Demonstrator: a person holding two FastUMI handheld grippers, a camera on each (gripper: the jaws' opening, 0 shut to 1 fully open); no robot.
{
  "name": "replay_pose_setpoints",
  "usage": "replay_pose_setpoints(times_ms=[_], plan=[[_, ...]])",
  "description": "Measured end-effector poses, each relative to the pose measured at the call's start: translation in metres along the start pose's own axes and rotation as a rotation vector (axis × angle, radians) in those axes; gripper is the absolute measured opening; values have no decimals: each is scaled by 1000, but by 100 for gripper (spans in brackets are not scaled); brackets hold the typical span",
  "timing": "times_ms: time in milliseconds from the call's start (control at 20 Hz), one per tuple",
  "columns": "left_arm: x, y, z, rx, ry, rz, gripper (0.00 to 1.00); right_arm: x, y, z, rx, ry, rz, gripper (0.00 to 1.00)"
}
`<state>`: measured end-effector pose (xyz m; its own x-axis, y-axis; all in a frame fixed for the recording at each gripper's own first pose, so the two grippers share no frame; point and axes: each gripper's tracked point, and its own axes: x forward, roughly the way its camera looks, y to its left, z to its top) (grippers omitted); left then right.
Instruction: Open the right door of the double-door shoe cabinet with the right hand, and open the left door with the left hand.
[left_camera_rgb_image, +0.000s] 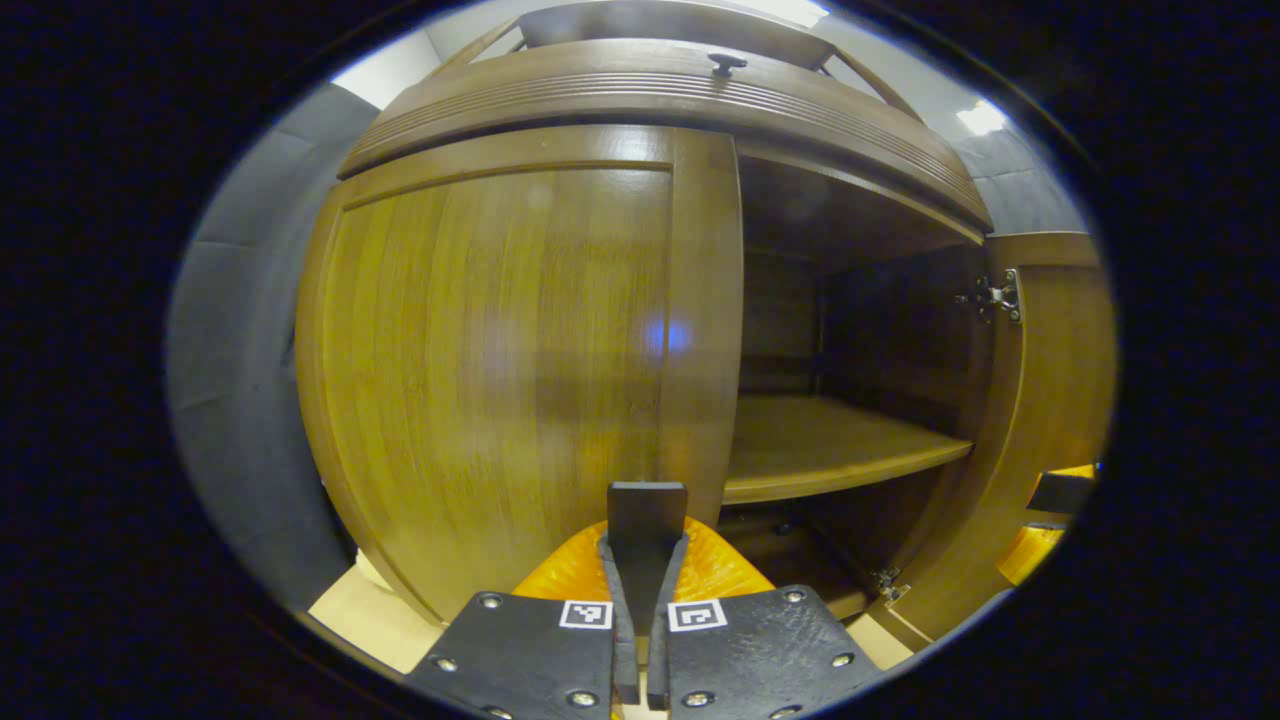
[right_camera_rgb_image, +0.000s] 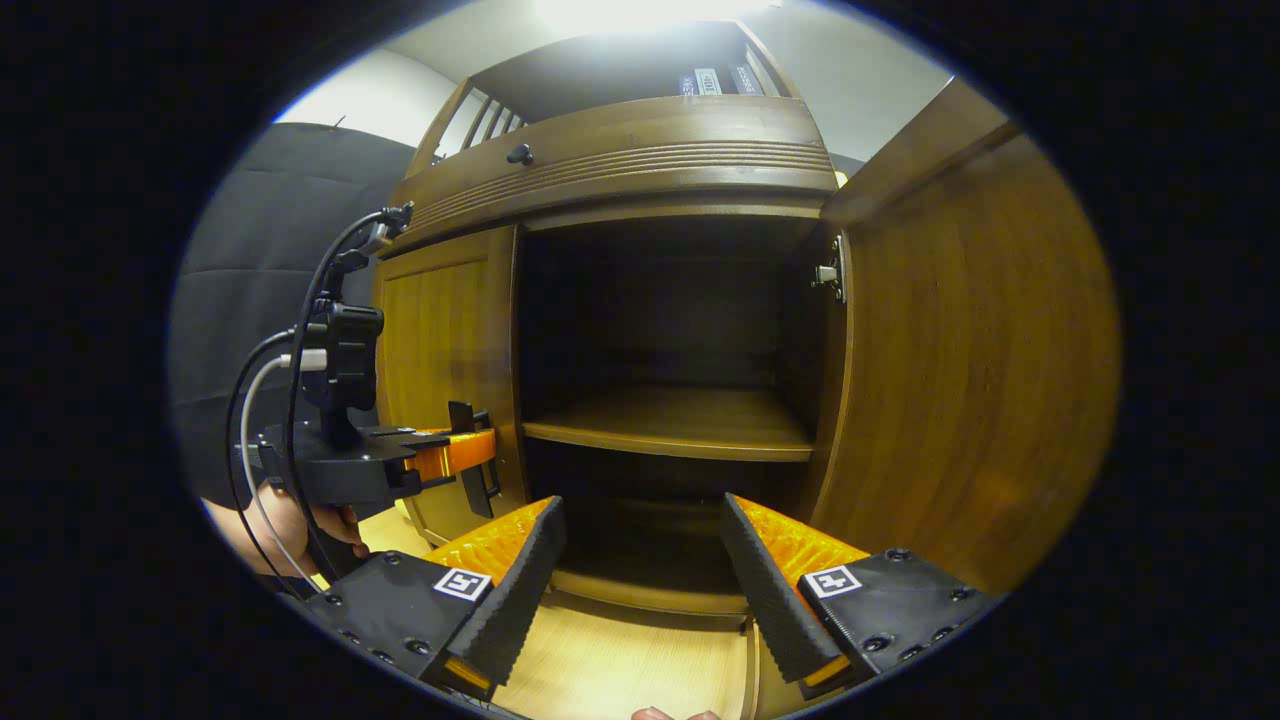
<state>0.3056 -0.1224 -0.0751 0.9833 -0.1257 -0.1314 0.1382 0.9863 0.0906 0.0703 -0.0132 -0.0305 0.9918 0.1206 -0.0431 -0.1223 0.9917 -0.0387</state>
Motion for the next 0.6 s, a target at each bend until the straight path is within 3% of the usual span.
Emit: replay_pose_setpoints(times_ms=[600], plan=[[-50, 7, -5, -28, 7, -60, 6, -14, 18, -11, 16, 25, -13, 92]])
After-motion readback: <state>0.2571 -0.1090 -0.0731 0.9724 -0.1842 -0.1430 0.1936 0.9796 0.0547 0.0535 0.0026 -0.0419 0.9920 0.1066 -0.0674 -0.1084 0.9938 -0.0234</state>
